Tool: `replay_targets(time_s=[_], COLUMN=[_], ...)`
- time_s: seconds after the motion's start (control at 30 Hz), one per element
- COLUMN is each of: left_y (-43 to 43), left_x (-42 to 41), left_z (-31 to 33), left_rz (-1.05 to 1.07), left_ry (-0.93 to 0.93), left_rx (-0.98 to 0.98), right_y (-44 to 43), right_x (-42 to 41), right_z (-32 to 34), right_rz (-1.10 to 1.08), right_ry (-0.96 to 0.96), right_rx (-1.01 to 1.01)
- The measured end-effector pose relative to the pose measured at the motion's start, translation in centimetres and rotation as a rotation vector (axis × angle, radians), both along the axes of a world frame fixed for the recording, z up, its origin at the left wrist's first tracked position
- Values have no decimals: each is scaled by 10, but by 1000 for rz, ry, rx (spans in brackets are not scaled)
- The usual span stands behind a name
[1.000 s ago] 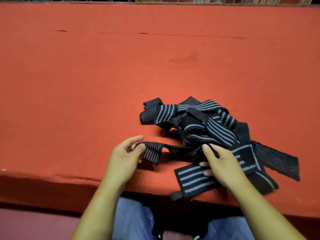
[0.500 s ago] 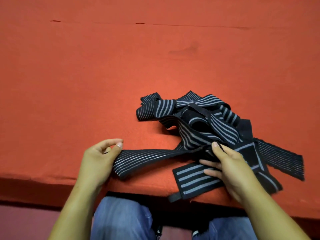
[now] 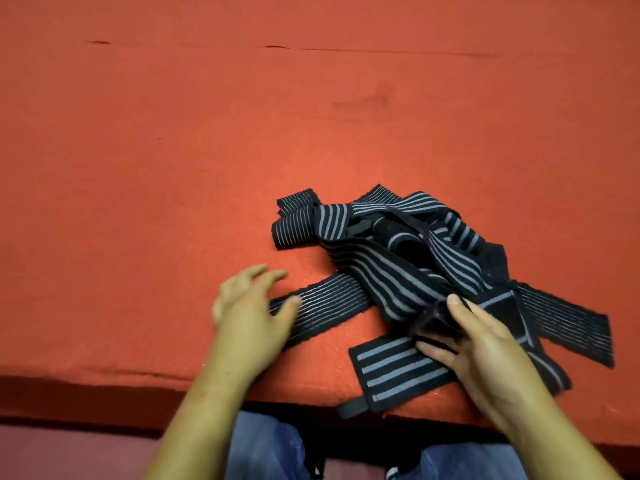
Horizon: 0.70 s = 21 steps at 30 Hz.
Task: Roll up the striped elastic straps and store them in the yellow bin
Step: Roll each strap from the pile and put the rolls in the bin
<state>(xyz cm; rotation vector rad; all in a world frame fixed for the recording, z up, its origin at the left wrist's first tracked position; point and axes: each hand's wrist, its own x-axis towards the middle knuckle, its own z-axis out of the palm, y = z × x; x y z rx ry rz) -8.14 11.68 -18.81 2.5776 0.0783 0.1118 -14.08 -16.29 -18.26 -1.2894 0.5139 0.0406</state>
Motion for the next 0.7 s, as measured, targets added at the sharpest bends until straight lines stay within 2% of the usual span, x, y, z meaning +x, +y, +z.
replay_targets(time_s=[0.07,0.17,0.23,0.27,0.3,0.37,0.43,0.47,0.6,0.7], left_y=[-28,-58,-72,-74,-75,-68,-57,-51,-30,-24], left_x=[3,2,-1,-2,-1,2,3,2,2,-2], left_z=[4,17,18,17,14,8,5,6,10,10], left_rz=[-125,-144,-179,-184,-177,-157,-149,-141,-42,21], left_ry=[6,184,216,215,192,148,152,165,210,245], left_rx=[-87,-433,-467,-450,-429,-424,-519,-600,-901,-1082], right_y=[3,9,8,7,3,-9,-24,-33,-52,-52], right_x=[-4,-14,-18,-18,-16,-11,-2,3,21,27], right_z=[6,13,20,24,29,38,41,40,25,13], right_rz=[103,514,742,757,690,391,146,99,175,167], right_ry=[-78,-236,-206,-194,-223,-342,-417,-407,-233,-241], right_rx=[-192,-674,-853,-881,-885,-925,-1059,-1104,-1195,-1197])
